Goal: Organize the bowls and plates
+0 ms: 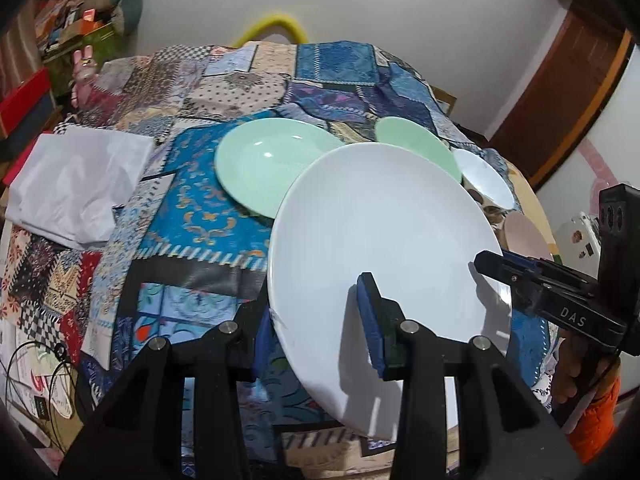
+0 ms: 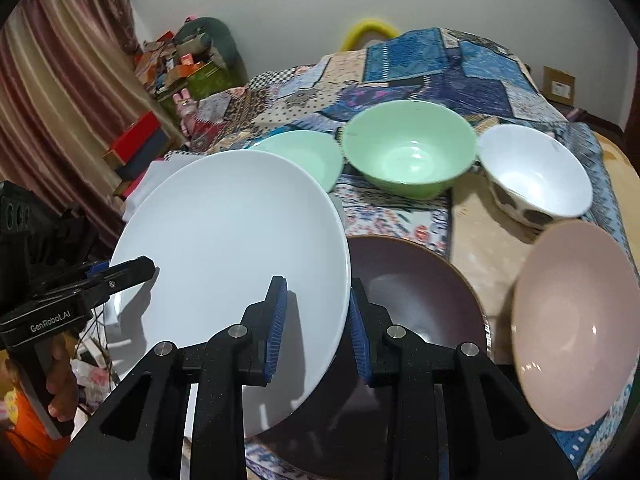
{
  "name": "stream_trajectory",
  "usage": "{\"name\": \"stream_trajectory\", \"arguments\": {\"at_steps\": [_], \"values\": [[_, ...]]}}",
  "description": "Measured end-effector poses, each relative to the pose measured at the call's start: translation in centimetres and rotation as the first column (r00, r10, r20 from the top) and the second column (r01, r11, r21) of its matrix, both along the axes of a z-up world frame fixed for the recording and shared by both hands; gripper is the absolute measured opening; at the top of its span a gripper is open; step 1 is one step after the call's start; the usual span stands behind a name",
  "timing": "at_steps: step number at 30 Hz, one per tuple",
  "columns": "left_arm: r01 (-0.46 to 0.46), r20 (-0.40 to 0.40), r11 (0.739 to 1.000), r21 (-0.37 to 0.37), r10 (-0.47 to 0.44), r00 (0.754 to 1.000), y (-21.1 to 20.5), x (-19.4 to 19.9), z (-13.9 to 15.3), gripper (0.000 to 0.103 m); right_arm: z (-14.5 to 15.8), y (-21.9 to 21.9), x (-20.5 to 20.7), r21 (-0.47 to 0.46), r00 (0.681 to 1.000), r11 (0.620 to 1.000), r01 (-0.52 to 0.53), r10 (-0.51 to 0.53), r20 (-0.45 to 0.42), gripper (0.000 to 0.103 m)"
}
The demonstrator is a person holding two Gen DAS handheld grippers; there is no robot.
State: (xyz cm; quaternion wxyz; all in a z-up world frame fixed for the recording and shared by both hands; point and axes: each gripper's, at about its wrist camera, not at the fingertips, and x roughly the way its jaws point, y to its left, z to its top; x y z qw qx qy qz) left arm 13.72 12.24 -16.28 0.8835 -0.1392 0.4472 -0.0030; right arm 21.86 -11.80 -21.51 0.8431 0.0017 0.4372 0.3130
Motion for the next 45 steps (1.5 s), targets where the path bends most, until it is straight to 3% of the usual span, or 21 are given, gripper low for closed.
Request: {"name": "stream_trajectory", "arguments": {"at_steps": [17,45], "values": [[0.124,-0.067,0.992,-0.016,-0.124,0.990,-5.1,2.2,-2.5,0.039,-1.9,-5.7,-0.4,0.003,0.992,0.993,0.118,-0.117,-0.054,0.028],[0.136,-0.180,0.988,-0.078,-0.148,0.973,-6.2,4.6,-7.1,0.039,-3.8,-7.3,-0.5,-0.036,0.982,0.986,0.161,-0.163,-0.090,0.027]]}}
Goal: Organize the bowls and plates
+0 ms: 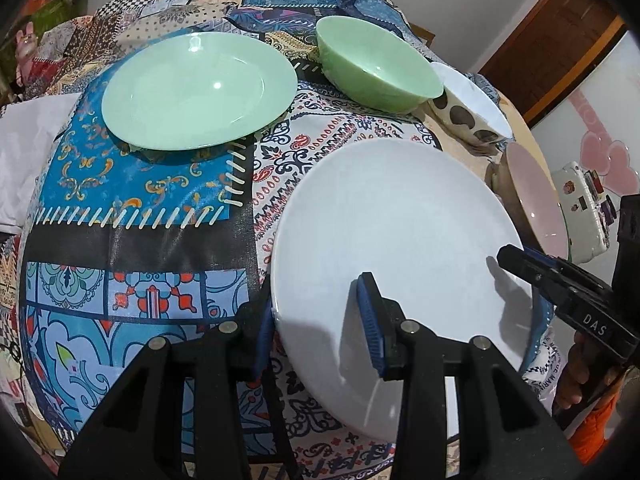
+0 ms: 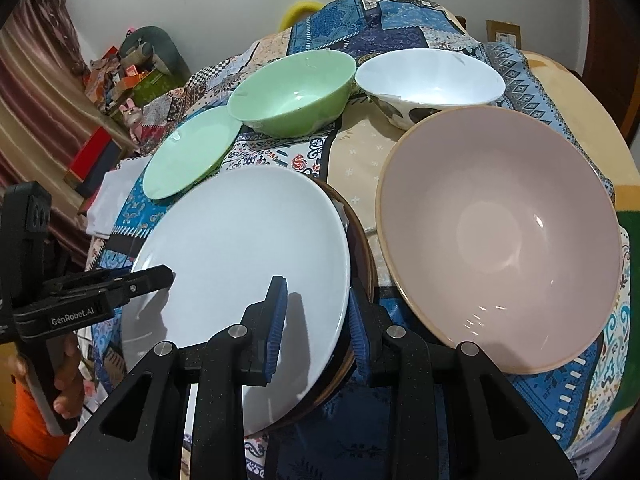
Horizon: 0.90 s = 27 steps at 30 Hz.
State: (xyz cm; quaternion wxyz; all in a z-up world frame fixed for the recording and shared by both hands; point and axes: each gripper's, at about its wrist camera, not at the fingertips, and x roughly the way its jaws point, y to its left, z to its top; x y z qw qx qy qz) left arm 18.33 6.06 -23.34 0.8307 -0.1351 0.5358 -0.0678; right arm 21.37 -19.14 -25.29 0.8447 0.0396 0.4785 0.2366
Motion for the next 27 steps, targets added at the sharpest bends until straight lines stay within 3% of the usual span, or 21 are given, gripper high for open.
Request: {"name": "stream_trajectory", "arguments": {"at_steps": [13,24,27], "values": [[0.017,0.036,0.999,0.046,-0.019,0.999,-0.5,-0.3,0.7,0.039,0.9,-0.3,-0.6,-0.053,0.998,0.999,0.010,-0.006,0.066,0.028],[0.011,0.119,0.993,0.121,-0.025,0.993,-0.5,-1.7,3.7,0.039,2.6,-0.5,-1.2,-0.045,0.993,0.999,0.005,0.000,0.117,0.028],[-0.007,0.152,0.990,0.141,-0.015,0.988,0.0,-2.2,5.2,0.043,3.3,-0.1,-1.2,-0.033,0.991,0.999,-0.004,0.009,0.133,0.028]]}}
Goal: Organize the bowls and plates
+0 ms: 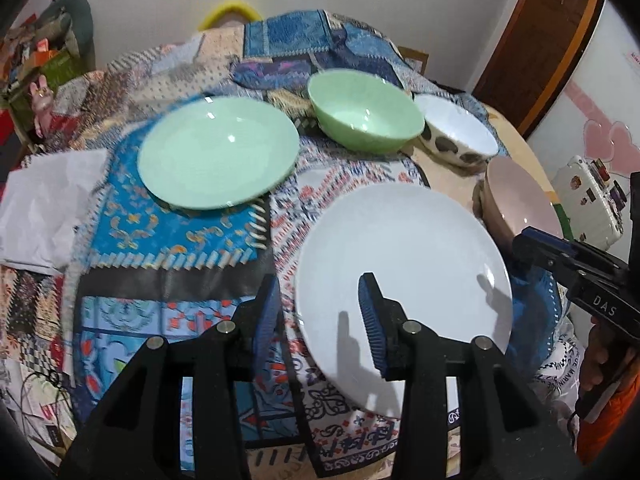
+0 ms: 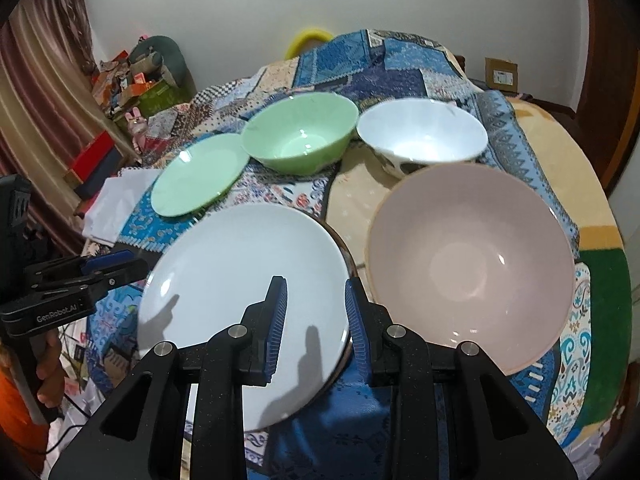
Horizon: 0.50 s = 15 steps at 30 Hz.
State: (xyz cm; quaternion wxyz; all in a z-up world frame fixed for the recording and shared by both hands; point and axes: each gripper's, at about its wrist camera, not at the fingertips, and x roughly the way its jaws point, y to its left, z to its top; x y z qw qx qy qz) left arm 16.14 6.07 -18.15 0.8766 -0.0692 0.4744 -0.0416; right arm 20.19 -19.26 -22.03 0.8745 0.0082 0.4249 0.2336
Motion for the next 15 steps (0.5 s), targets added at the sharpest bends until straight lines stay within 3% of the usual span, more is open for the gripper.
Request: {"name": "stream_trajectory", "arguments": {"at_steps": [4,8,10,15], "values": [[-0.032,0.069,0.999,0.041,0.029,0.997,1.0,-0.5,2.3,0.062,0.9,0.8,0.3,0.011,1.000,1.000,-0.016,0.016,0.023,0.030],[-0.070,0.128,0.994,0.082,0.059,0.990,2.7,-0.3,4.2,0.075,1.8,2.1,1.0,0.014,0.998,0.999,-0.032,0.031,0.057,0.042],[-0.087,0.143,0.991,0.098,0.072,0.987,3.6,0.1,4.7,0.090,2.1,3.0,1.4,0.011,0.997,0.999,-0.039,0.038,0.074,0.049],[-0.131,0.168,0.982,0.138,0.108,0.980,6.2,1.6,4.9,0.093,2.5,5.5,3.0,0.015,0.994,0.998,-0.066,0.064,0.088,0.052]]}}
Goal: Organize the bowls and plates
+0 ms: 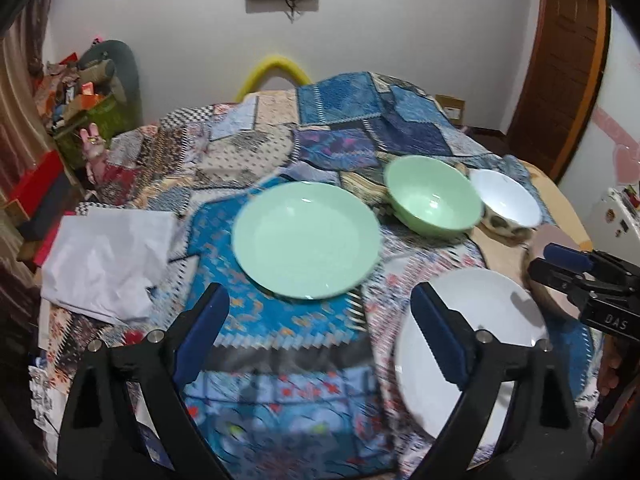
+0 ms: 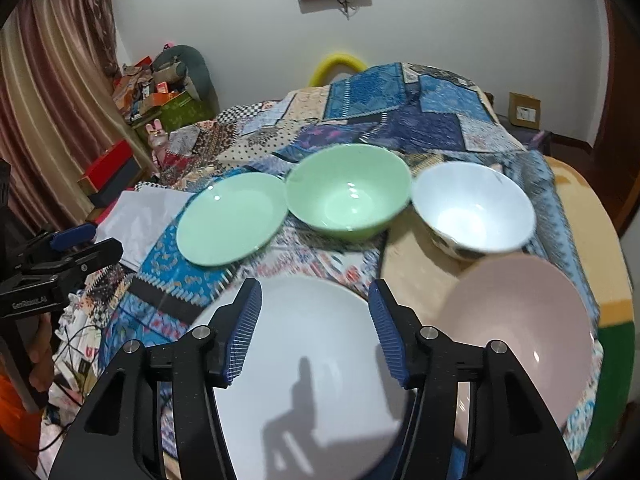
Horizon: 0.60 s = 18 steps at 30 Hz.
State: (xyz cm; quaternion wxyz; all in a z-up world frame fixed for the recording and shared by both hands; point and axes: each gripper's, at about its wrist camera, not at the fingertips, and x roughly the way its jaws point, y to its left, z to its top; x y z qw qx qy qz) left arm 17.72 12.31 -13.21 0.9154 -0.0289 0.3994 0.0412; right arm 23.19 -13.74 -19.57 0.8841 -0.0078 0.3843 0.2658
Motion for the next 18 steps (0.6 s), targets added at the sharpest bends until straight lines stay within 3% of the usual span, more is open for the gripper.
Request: {"name": "stream_trajectory", "arguments": {"at_steps": [10,18], "values": [[-0.079,-0.039,0.996,-0.030,0.078,0.996,5.7,4.8,-3.1,0.095,-1.7,5.7,3.4,-0.048,0.995,0.995,-0.089,0.087,-0.045,0.052],[-0.082,-0.080,0.994,-0.077,0.076,0.994,9.4,9.0,-6.8,0.095,-4.3,9.2,6.3,-0.089,0.981,0.985,-0.148,0.135,-0.139,0.052]]}}
